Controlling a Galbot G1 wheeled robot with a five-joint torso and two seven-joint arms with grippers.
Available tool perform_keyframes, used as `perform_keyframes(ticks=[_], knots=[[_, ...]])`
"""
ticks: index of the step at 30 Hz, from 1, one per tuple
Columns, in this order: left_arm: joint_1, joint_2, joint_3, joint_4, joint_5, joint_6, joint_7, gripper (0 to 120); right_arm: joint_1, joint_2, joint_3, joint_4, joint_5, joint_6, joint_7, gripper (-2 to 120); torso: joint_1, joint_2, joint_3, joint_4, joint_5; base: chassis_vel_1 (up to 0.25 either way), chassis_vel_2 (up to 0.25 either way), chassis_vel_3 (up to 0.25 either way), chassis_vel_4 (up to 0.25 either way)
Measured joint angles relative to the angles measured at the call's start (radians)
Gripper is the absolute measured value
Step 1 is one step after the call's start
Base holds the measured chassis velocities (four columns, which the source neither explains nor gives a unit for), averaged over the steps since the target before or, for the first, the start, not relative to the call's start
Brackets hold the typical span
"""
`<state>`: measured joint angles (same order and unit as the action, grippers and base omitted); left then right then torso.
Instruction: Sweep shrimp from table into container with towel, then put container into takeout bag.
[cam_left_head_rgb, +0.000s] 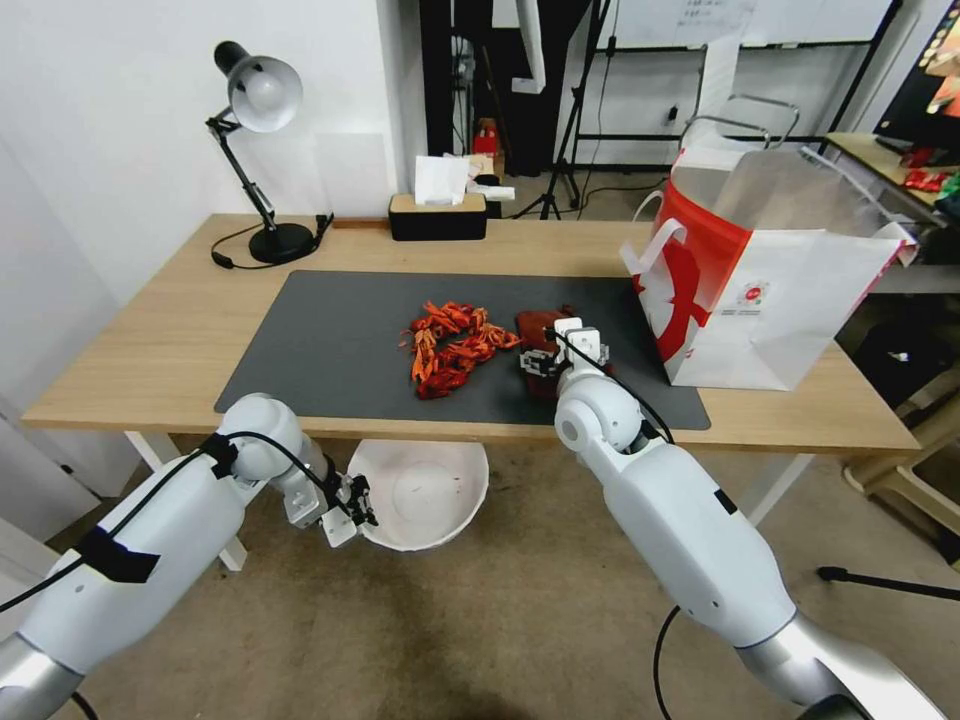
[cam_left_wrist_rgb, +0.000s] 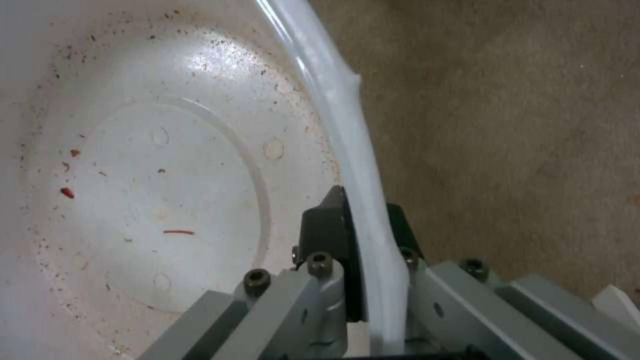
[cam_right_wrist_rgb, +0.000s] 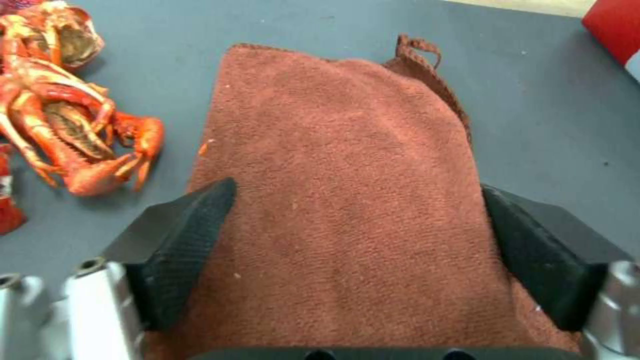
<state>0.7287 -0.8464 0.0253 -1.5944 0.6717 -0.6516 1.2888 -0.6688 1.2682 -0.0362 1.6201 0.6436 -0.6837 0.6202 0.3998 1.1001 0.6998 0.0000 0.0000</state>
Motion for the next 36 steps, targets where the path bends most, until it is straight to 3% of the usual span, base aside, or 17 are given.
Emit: perform_keyframes(ticks=[4, 21, 23, 25, 27, 28, 31, 32, 35, 36], knots=[[0.001, 0.000, 0.000, 0.001, -0.001, 0.000, -0.009, 0, 0.001, -0.002, 0.000, 0.003, 0.018, 0.000, 0.002, 79, 0.000, 0.000, 0.000, 0.0002, 0.0000, 0.000, 0.000, 0.000, 0.000], [0.020, 0.018, -0.015, -0.016, -0.001, -0.014, -0.023, 0, -0.033, -0.013, 0.023, 0.050, 0.066, 0.034, 0.026, 14, 0.000, 0.000, 0.000, -0.0005, 0.0001, 0.000, 0.000, 0.000, 0.000], [0.021, 0.020, -0.017, -0.018, -0.001, -0.014, -0.028, 0, -0.035, -0.018, 0.024, 0.059, 0.062, 0.049, 0.013, 11, 0.000, 0.000, 0.001, -0.0006, 0.0002, 0.000, 0.000, 0.000, 0.000], [0.022, 0.022, -0.018, -0.021, -0.001, -0.014, -0.033, 0, -0.035, -0.027, 0.027, 0.073, 0.051, 0.080, -0.015, 10, 0.000, 0.000, 0.001, -0.0007, 0.0003, 0.000, 0.000, 0.000, 0.000], [0.023, 0.023, -0.021, -0.022, 0.000, -0.016, -0.037, 0, -0.026, -0.059, 0.029, 0.085, -0.003, 0.217, -0.144, 10, 0.000, 0.000, 0.001, -0.0003, 0.0003, 0.000, 0.000, 0.000, 0.000], [0.023, 0.023, -0.021, -0.022, 0.000, -0.016, -0.037, 0, -0.026, -0.059, 0.029, 0.085, -0.003, 0.217, -0.144, 10, 0.000, 0.000, 0.001, -0.0003, 0.0003, 0.000, 0.000, 0.000, 0.000], [0.017, 0.017, -0.021, -0.015, 0.002, -0.019, -0.038, 0, 0.033, -0.094, 0.032, 0.055, -0.057, 0.343, -0.338, 10, 0.000, 0.000, 0.000, -0.0002, 0.0003, 0.000, 0.000, 0.000, 0.000], [0.017, 0.017, -0.021, -0.015, 0.002, -0.019, -0.038, 0, 0.033, -0.094, 0.032, 0.055, -0.057, 0.343, -0.338, 10, 0.000, 0.000, 0.000, -0.0002, 0.0003, 0.000, 0.000, 0.000, 0.000], [0.016, 0.011, -0.020, -0.009, 0.007, -0.025, -0.039, 0, 0.122, -0.131, 0.008, -0.027, -0.107, 0.418, -0.498, 10, 0.000, 0.000, 0.000, 0.0001, 0.0001, 0.000, 0.000, 0.000, 0.000], [0.016, 0.011, -0.020, -0.009, 0.007, -0.025, -0.039, 0, 0.122, -0.131, 0.008, -0.027, -0.107, 0.418, -0.498, 10, 0.000, 0.000, 0.000, 0.0001, 0.0001, 0.000, 0.000, 0.000, 0.000]])
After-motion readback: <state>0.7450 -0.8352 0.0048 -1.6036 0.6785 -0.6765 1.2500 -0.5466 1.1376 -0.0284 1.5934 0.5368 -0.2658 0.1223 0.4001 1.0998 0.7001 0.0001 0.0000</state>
